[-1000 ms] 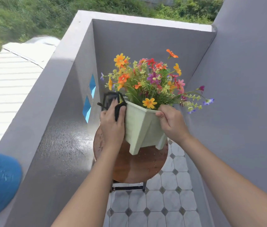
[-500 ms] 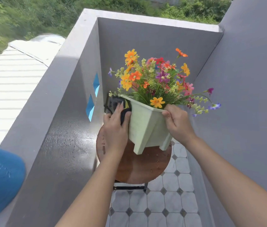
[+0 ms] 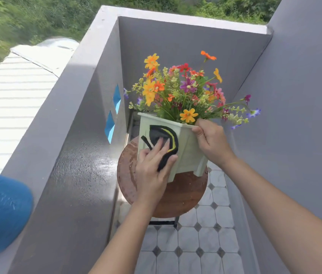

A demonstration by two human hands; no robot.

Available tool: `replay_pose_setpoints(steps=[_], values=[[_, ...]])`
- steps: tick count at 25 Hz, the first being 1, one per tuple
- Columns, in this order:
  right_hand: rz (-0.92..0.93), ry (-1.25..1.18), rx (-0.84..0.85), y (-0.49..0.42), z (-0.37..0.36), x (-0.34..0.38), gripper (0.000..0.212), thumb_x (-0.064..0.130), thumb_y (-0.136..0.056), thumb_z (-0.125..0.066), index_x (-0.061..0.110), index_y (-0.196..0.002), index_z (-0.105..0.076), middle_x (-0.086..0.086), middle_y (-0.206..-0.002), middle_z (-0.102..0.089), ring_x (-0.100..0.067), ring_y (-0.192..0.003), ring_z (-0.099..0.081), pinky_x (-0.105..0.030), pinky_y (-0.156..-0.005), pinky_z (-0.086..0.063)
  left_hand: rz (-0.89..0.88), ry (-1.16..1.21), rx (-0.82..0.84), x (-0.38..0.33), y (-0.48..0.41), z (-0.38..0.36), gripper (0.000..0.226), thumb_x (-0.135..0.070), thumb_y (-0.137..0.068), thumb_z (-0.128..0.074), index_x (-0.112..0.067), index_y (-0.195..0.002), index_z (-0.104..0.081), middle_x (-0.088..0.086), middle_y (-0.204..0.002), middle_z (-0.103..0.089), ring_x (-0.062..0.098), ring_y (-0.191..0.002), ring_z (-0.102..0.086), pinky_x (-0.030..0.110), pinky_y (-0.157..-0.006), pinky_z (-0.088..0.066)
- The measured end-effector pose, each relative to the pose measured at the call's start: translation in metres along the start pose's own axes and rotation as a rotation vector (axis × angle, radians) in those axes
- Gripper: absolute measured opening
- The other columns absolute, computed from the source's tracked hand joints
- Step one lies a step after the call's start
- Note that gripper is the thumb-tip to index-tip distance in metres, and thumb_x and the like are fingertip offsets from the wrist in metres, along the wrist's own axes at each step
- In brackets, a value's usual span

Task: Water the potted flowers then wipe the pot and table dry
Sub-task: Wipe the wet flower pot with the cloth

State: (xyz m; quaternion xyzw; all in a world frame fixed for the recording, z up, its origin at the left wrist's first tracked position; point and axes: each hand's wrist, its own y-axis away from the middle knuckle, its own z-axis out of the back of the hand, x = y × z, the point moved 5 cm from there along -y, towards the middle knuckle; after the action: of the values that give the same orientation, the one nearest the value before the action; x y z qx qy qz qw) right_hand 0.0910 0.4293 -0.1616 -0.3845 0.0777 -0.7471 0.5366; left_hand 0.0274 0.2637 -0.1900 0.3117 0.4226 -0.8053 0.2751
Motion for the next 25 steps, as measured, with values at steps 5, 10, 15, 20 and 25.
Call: replay_pose_setpoints(steps=[5,10,15,20,25], values=[[-0.007,-0.005,-0.006,0.004,0.007,-0.008,0.07,0.051,-0.096,-0.019,-0.005,-0.066,-0.048,-0.002,-0.06,-0.038,-0.014,-0.058,-0.035,-0.02,-0.054,-0.014,-0.32,-0.05,0.061,0.019,0.051,-0.005,0.031,-0.041,-0.094,-0.049,-0.021,-0.117,-0.056,0.003,-0.114,-0.06,0.019,-0.083,-0.041,0.019,-0.082,-0.038],[0.024,-0.019,0.03,0.003,0.002,0.0,0.063,0.047,-0.096,-0.021,-0.002,-0.067,-0.048,0.001,-0.063,-0.037,-0.003,-0.061,-0.024,-0.017,-0.055,-0.019,-0.2,-0.115,-0.059,0.001,0.001,-0.01,0.039,-0.036,-0.094,-0.048,-0.015,-0.124,-0.058,0.009,-0.117,-0.066,0.025,-0.09,-0.047,0.019,-0.088,-0.035],[0.07,-0.036,0.019,0.011,0.006,0.006,0.039,0.044,-0.097,-0.022,0.018,-0.072,-0.037,0.01,-0.063,-0.029,-0.001,-0.062,-0.021,-0.014,-0.056,-0.021,0.469,-0.067,0.001,0.058,-0.036,-0.009,0.035,-0.038,-0.097,-0.042,-0.012,-0.104,-0.065,0.015,-0.096,-0.063,0.034,-0.097,-0.049,0.03,-0.078,-0.036],[0.064,-0.065,0.045,0.013,0.004,0.005,0.037,0.046,-0.097,-0.021,0.023,-0.072,-0.035,0.02,-0.065,-0.026,0.0,-0.062,-0.019,-0.003,-0.062,-0.027,0.873,0.267,0.249,0.095,-0.075,-0.008,0.047,-0.045,-0.091,-0.045,-0.002,-0.102,-0.062,0.002,-0.071,-0.055,0.025,-0.073,-0.054,0.031,-0.059,-0.042],[0.04,-0.076,0.07,0.021,0.009,-0.01,0.061,0.047,-0.099,-0.02,0.001,-0.068,-0.045,-0.004,-0.062,-0.037,-0.004,-0.062,-0.022,-0.015,-0.057,-0.022,0.945,0.284,0.518,0.083,-0.088,-0.011,0.042,-0.051,-0.078,-0.057,-0.015,-0.099,-0.06,0.008,-0.069,-0.054,0.023,-0.052,-0.05,0.029,-0.053,-0.042]])
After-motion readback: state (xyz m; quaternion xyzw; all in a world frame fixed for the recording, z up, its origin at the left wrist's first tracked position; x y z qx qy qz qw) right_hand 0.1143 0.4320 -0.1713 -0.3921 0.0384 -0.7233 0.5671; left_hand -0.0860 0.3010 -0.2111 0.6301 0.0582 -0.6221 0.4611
